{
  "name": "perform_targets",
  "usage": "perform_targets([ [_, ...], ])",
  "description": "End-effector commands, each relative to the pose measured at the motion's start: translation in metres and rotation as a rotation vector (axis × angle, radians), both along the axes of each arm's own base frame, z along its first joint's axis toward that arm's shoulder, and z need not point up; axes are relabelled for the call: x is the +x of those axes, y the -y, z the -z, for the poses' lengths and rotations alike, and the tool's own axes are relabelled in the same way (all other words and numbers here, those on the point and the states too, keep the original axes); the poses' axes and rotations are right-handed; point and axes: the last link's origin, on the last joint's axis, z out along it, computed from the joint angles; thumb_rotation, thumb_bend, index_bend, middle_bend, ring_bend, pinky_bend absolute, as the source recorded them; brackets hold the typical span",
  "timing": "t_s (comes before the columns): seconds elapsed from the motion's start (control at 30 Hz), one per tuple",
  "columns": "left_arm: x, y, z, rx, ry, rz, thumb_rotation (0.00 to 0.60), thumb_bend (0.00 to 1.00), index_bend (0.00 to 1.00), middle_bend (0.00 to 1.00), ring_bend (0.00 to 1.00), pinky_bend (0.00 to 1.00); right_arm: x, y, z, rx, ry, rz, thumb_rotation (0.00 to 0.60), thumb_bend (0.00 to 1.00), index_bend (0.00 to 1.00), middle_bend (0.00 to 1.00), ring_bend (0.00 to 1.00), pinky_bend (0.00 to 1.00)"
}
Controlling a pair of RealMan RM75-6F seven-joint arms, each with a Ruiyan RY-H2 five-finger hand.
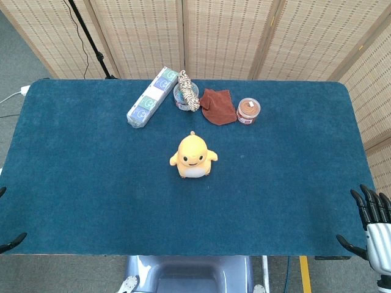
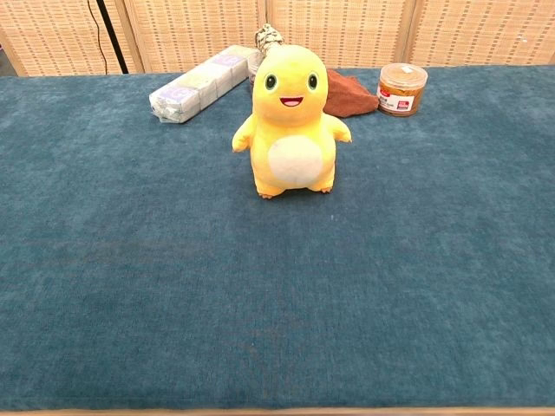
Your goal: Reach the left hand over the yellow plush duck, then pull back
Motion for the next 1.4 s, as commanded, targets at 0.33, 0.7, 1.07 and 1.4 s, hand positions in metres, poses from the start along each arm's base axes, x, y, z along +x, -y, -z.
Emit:
perform_targets([
  [0.33, -0.001, -0.001, -0.001, -0.007, -0.001, -0.01, 0.6, 0.0, 0.0, 0.0, 0.0, 0.0, 0.0, 0.0, 0.002, 0.013, 0.004, 0.003, 0.6, 0.0, 0.0, 0.0, 0.0, 0.0],
  [0.7, 0.042, -0.04, 0.002, -0.142, 0.039, 0.135, 0.6, 0.0, 0.0, 0.0, 0.0, 0.0, -0.002, 0.003, 0.0, 0.018, 0.02, 0.019, 0.6, 0.0, 0.0, 0.0, 0.0, 0.0],
  [1.07, 0.137, -0.12, 0.01, -0.227, 0.05, 0.243, 0.524, 0.0, 0.0, 0.0, 0.0, 0.0, -0.004, 0.004, -0.003, 0.016, 0.049, 0.035, 0.6, 0.0, 0.0, 0.0, 0.0, 0.0],
  [1.4, 0.218, -0.197, 0.053, -0.289, 0.05, 0.359, 0.482, 0.0, 0.0, 0.0, 0.0, 0.0, -0.011, 0.011, -0.003, 0.016, 0.063, 0.08, 0.6, 0.0, 0.0, 0.0, 0.0, 0.0],
])
